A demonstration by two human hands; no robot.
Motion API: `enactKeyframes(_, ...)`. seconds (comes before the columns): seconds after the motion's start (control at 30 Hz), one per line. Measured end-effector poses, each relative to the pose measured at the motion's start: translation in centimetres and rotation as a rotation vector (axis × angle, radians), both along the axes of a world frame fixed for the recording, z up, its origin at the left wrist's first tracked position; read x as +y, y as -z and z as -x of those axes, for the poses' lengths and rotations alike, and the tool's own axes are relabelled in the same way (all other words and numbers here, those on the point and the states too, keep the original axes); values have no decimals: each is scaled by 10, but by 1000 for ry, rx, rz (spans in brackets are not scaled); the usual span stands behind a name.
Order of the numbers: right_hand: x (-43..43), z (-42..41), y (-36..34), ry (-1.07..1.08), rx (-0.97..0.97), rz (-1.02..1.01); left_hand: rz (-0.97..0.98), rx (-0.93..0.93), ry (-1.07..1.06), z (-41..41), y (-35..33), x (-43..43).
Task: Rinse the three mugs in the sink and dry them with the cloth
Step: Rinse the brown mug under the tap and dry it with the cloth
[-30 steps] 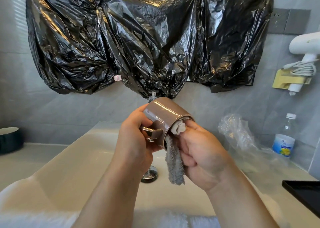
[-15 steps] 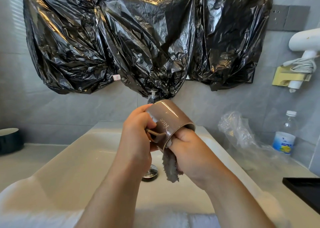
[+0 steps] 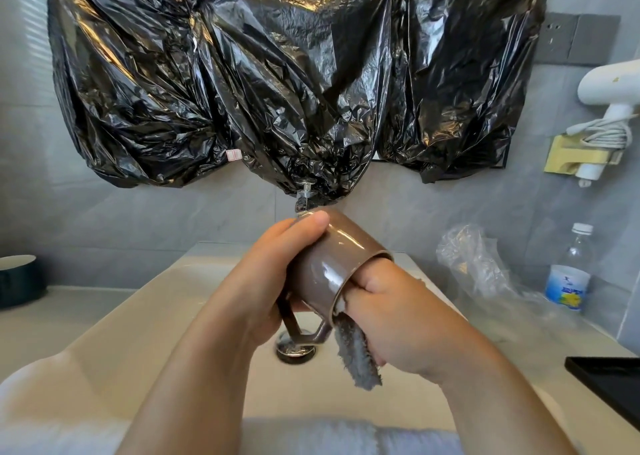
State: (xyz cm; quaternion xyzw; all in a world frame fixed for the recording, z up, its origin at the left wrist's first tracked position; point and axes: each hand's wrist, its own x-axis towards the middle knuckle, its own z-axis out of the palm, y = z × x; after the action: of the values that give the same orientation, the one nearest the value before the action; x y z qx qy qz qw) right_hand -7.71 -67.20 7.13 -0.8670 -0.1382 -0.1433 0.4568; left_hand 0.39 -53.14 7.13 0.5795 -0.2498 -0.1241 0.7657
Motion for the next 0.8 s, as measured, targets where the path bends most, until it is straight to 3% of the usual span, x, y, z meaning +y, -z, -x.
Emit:
enactKeyframes(0.07,2,4,-2,103,-36,180,11,18,77,3,-1,0)
enactKeyframes(0.17,2,1,0,309,-116,582,-23,23,28,5,-1,-5)
enactKeyframes(0.23,3,-3,3,311,-100,574,-37,15,-24,5,-2,-7)
enactKeyframes(0.3,0,-8,5,250,-92,416,-21,-4,-50,5,-3,-8)
enactKeyframes(0.4,-6,-13,5,35,-44,-60,70,-26,-12,7,-2,-9)
enactKeyframes(0.53,1,-9,3,-245,53,-382,133,-76,41,9,-1,-9)
enactKeyframes(0.67,3,-8,-3,-394,186,-859,185,-166,12,7,0,-11)
enactKeyframes(0.73,7,-8,-1,-403,206,-954,206,-144,5,5,0,-9)
enactKeyframes(0.8,14,-8,3,-263,157,-802,226,-84,26,2,0,-4)
